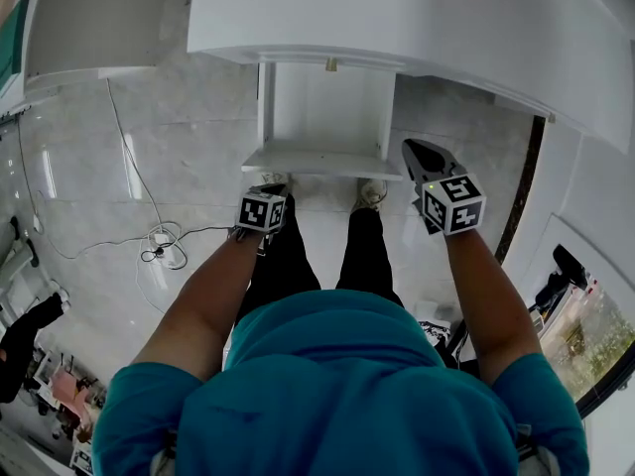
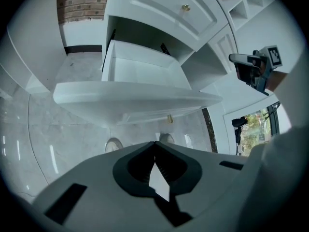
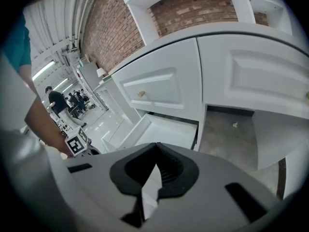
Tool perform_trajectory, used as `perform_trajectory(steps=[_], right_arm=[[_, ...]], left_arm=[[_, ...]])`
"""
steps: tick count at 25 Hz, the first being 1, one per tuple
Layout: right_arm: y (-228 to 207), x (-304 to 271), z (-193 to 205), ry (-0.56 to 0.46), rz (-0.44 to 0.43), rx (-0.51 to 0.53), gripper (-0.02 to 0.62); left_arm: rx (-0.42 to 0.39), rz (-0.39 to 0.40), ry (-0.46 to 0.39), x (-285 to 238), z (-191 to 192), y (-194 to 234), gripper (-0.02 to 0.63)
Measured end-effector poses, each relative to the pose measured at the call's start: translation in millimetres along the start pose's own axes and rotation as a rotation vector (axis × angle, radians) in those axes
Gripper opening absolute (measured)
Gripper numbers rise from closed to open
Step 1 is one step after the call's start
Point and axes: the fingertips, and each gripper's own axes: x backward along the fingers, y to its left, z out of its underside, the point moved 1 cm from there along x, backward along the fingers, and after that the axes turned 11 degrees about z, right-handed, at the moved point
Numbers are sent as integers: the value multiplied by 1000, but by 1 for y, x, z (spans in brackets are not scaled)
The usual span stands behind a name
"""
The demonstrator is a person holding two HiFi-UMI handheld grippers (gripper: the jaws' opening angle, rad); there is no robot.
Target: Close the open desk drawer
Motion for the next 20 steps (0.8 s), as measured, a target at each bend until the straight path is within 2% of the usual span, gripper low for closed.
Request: perform_trajectory(steps=[8,15,20], right_arm=[[-3,-3,9,6,1,-21,21],[-3,-4,13,11,-1,-30,21],[-1,-5,11,7,-8,-35,21]], left_arm=[[42,-11,-41,-12,-13,10,15],[33,-1,-85,-17,-36,7,15],[81,-9,-136,-16,-48,10,15]])
